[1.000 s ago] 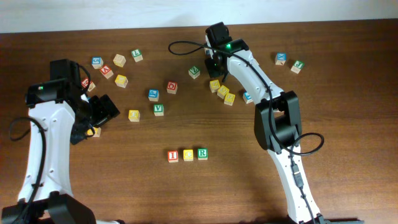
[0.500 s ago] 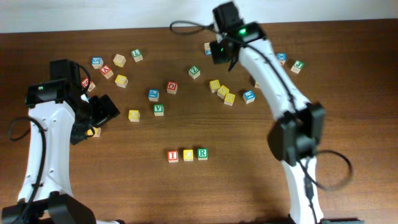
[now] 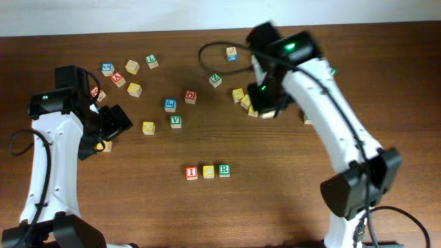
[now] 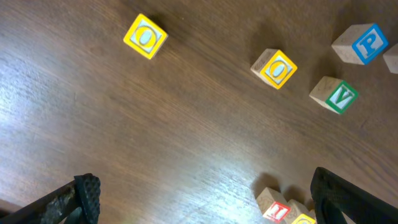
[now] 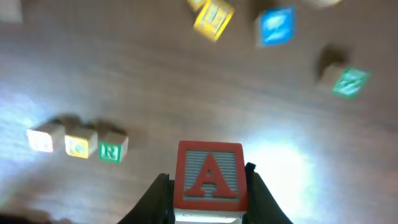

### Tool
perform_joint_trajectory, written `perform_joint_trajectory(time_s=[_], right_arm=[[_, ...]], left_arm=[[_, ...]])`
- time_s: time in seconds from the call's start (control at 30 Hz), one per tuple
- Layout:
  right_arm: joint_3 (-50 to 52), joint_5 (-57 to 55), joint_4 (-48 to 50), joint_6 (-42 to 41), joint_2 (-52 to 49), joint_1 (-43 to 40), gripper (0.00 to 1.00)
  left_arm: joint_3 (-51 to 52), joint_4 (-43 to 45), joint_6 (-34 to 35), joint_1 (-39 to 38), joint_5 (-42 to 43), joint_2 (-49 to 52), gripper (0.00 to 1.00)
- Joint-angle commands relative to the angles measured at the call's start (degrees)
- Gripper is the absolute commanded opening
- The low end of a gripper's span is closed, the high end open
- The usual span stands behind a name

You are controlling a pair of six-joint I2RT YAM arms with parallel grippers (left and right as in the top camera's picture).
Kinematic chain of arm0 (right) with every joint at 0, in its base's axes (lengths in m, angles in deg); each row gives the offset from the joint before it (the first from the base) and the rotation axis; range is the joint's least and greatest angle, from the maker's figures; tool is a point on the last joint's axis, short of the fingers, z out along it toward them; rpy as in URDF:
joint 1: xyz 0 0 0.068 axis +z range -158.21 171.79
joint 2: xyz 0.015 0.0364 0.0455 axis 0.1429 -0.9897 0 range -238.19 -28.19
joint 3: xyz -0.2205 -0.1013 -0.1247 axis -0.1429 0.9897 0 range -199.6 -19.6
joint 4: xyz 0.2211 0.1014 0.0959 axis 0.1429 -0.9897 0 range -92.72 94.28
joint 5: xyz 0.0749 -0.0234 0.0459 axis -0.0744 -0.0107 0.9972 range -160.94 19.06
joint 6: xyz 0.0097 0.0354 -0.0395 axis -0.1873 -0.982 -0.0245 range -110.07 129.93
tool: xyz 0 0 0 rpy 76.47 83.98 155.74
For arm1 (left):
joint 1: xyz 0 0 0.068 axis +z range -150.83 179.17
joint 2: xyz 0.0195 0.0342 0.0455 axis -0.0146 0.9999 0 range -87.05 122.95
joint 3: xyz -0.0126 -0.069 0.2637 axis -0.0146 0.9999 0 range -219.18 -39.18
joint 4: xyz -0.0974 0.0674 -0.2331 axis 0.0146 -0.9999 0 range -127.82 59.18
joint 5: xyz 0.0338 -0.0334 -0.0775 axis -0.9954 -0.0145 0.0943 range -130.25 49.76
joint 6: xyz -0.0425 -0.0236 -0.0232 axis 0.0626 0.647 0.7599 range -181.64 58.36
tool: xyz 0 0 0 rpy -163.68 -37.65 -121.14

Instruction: Spell out ICRA

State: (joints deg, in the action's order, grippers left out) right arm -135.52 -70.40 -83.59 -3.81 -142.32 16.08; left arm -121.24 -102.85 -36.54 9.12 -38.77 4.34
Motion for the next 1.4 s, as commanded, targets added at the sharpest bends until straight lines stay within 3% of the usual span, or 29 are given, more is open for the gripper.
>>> perform_joint_trajectory(time_s=[0.0,0.33,0.57,0.93,1.0,1.17,1.37], right_arm=[[12.52,0.76,8.00,-6.45,0.37,2.56,0.21],[34.27,2.05,27.67,-15.56,0.37,8.55,0.25],[34.40,1.88,27.54,-17.25,0.37,13.64,0.27],[34.40,-0.31,26.03,-16.90,0.37,13.94,0.38],[34.34,-0.28,27.71,-13.40,0.39,13.60,0.44],[32.26,6.67,28.92,-8.66,0.37,9.68,0.44],[33.11,8.07,28.76,-6.16,-0.98,10.95,0.47]], left_arm=[[-0.11,-0.07,0.52,0.33,-0.24,-0.24,0.99],[-0.11,-0.07,0.52,0.33,-0.24,-0.24,0.99],[-0.11,-0.07,0.52,0.35,-0.24,-0.24,0.99],[-0.11,-0.07,0.52,0.33,-0.24,-0.24,0.99],[-0.11,-0.07,0.52,0.33,-0.24,-0.24,0.99],[-0.11,-0.07,0.52,0.33,-0.24,-0.24,0.99],[-0.11,-0.07,0.52,0.33,-0.24,-0.24,0.99]])
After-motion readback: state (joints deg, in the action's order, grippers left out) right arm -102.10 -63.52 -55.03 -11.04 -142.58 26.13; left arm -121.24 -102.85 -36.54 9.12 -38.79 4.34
